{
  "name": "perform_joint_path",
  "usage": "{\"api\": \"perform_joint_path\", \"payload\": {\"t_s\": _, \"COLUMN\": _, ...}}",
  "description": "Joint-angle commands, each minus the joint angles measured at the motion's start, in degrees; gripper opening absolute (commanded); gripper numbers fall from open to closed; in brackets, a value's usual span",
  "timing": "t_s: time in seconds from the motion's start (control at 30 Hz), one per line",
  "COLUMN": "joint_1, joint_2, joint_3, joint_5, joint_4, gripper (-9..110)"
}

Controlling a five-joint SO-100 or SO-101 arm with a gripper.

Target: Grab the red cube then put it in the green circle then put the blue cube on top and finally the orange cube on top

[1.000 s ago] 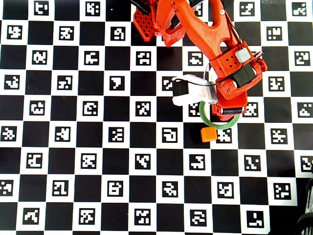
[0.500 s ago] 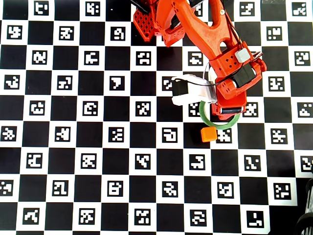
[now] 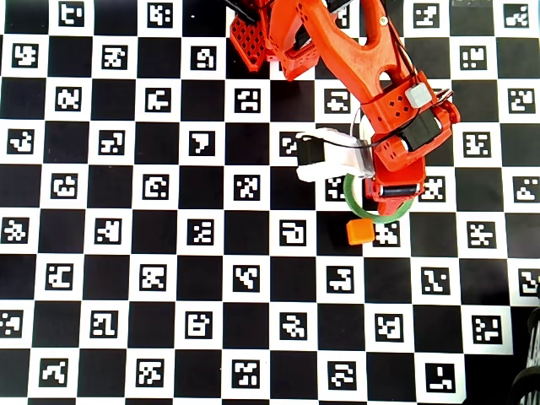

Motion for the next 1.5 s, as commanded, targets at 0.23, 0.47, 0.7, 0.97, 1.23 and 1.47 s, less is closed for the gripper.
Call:
{"api": "perform_joint_path", "payload": {"t_s": 0.23, "joint_1": 0.3, "joint_2": 4.1, "joint_3": -5.3, "joint_5": -0.2, "joint_4": 8.7, "gripper": 33}}
{"api": "perform_joint_path", "payload": {"t_s": 0.47, "joint_1": 1.6, "joint_2": 5.4, "joint_3": -13.0, "joint_5": -1.3, "joint_4": 16.5, "gripper": 34}}
{"api": "perform_joint_path", "payload": {"t_s": 0.7, "joint_1": 7.2, "joint_2": 4.7, "joint_3": -24.6, "joint_5": -5.9, "joint_4": 22.1, "gripper": 33}}
{"api": "perform_joint_path", "payload": {"t_s": 0.97, "joint_1": 10.5, "joint_2": -2.2, "joint_3": -37.6, "joint_5": -6.8, "joint_4": 25.9, "gripper": 34}}
{"api": "perform_joint_path", "payload": {"t_s": 1.23, "joint_1": 10.0, "joint_2": -12.2, "joint_3": -42.0, "joint_5": -5.6, "joint_4": 25.3, "gripper": 34}}
{"api": "perform_joint_path", "payload": {"t_s": 1.47, "joint_1": 10.6, "joint_2": -16.5, "joint_3": -42.5, "joint_5": -6.6, "joint_4": 20.9, "gripper": 34}}
